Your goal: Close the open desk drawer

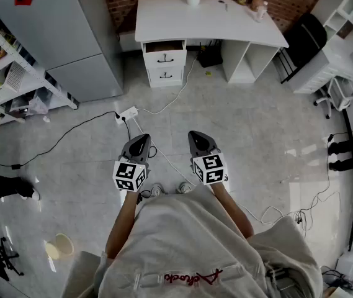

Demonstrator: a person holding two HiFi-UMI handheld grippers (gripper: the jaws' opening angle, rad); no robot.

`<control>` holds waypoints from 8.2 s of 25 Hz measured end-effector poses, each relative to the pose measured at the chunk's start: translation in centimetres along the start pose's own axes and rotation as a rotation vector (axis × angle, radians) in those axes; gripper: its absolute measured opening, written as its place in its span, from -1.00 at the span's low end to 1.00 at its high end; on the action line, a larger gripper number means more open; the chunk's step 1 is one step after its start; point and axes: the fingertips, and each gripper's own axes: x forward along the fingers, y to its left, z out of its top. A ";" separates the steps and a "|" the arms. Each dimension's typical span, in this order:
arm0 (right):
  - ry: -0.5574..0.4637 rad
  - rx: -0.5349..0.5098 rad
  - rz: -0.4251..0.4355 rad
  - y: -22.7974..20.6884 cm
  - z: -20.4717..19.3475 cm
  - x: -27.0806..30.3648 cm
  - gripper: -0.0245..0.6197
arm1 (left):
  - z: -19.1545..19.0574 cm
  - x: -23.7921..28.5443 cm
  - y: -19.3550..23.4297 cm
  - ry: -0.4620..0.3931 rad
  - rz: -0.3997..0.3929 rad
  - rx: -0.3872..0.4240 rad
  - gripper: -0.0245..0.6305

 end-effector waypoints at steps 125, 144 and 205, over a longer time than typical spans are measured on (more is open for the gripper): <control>-0.179 1.610 -0.046 -26.6 -15.4 55.2 -0.28 | -15.1 35.2 26.7 0.338 -0.061 -0.212 -0.89; -0.219 1.571 0.039 -29.7 -13.0 63.6 -0.79 | -17.2 35.0 28.2 0.381 -0.037 -0.250 -0.89; -0.220 1.562 -0.005 -34.7 -8.8 72.8 -0.61 | -16.2 36.4 28.3 0.351 -0.007 -0.295 -0.89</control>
